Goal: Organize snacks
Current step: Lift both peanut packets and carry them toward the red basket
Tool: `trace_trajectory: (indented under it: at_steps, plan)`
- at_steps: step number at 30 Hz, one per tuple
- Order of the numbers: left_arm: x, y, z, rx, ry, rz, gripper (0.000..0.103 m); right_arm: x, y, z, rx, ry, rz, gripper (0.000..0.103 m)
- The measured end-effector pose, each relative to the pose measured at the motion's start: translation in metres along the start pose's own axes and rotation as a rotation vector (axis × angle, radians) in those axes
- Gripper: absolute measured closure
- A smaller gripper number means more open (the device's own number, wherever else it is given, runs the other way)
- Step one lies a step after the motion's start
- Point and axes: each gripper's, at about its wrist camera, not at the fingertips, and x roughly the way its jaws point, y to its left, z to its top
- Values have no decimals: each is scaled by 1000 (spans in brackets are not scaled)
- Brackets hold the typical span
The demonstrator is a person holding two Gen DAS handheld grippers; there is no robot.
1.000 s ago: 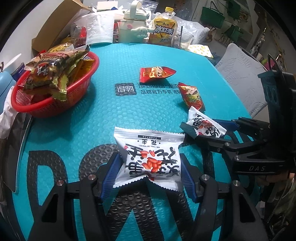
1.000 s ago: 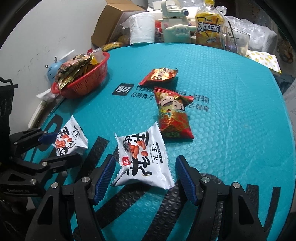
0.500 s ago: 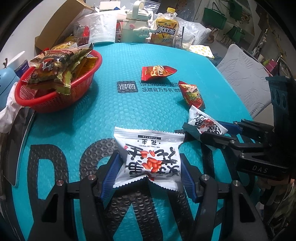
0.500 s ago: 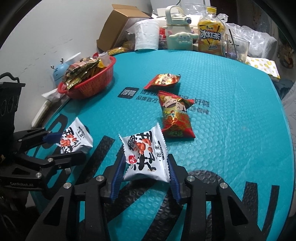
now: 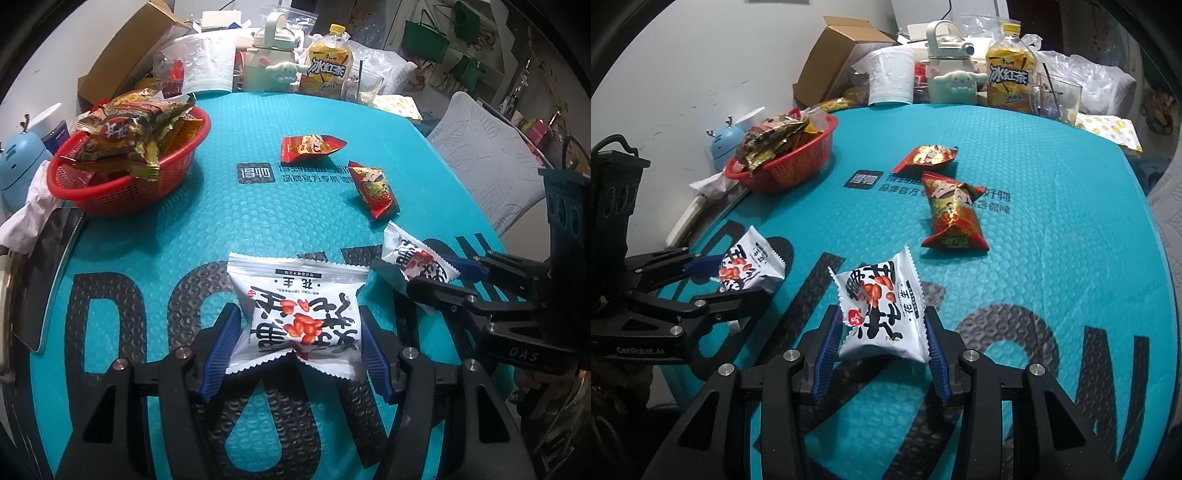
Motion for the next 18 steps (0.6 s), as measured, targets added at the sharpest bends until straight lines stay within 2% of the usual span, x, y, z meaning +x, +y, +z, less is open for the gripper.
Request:
trace_trajectory:
  at_steps: [7,12,18]
  plan:
    - [-13,-1,-3,-4,-31,16,41,-6,11,-8,-18,-6,7,60]
    - [-15,0,-6,-11,-29,20,41,5,17,-12,-34,55,26,55]
    - [-13,6,-7,-30,-21,23,41,11,22,-9,-52,71,27,53]
